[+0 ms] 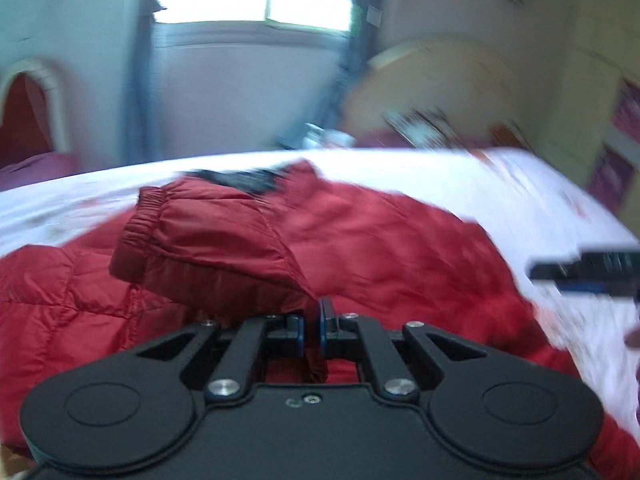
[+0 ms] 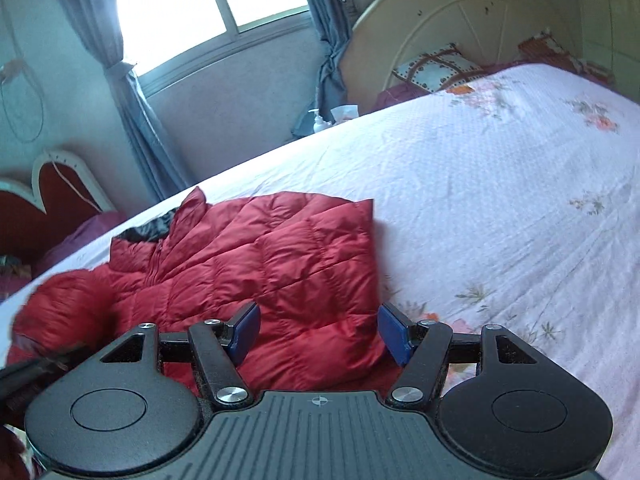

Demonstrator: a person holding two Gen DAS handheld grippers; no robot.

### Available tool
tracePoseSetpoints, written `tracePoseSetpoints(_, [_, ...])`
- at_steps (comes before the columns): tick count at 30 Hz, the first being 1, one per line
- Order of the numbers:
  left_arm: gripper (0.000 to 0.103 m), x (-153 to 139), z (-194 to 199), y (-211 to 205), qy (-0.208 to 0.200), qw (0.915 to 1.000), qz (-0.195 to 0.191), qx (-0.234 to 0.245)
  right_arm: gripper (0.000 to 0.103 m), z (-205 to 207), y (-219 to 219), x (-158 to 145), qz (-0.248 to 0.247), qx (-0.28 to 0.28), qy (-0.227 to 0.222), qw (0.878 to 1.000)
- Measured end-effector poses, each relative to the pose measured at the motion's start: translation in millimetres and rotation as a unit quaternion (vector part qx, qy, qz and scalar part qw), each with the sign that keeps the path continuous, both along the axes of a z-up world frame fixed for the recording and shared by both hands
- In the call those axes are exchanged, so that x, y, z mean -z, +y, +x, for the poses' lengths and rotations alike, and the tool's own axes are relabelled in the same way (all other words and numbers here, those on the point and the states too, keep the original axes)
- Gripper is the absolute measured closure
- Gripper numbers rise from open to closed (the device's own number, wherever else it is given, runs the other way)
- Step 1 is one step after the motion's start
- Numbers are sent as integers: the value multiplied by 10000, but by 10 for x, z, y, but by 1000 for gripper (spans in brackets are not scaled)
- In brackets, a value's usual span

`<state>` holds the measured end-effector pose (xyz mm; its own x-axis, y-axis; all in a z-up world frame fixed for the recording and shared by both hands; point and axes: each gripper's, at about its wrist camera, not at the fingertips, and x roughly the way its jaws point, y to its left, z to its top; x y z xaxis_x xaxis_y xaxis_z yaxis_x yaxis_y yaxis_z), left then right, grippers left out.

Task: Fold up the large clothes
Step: 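Fold the held cuff across the jacket body with the left tool and release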

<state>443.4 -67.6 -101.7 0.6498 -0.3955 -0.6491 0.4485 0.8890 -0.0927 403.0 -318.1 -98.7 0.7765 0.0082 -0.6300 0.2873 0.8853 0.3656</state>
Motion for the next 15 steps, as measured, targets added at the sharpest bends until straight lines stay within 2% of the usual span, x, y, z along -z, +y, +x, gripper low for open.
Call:
tracePoseSetpoints(4, [95, 124, -24, -391, 146, 9984, 204, 499, 38, -59, -217, 50, 278, 5, 28, 9996])
tracePoseSetpoints(6, [81, 165, -21, -500, 213, 9981, 224, 539, 38, -99, -308, 60, 356, 38, 26, 9994])
tracePoseSetpoints(7, [67, 192, -17, -540, 256, 9979, 133, 584, 32, -106, -351, 65, 389, 62, 28, 9992])
tracePoseSetpoints(8, [54, 203, -11, -577, 276, 9977, 45, 621, 20, -128, -390, 61, 410, 96, 10, 9991])
tracePoseSetpoints(9, [48, 207, -30, -622, 285, 9974, -33, 657, 0, -160, -419, 44, 399, 146, -82, 9991])
tracePoseSetpoints(10, [41, 210, -47, -623, 289, 9971, -122, 687, 0, -189, -441, 22, 395, 139, -191, 9989])
tracePoseSetpoints(15, [44, -20, -282, -297, 219, 9958, -494, 743, 1, -144, -380, -76, 577, -158, -489, 9970])
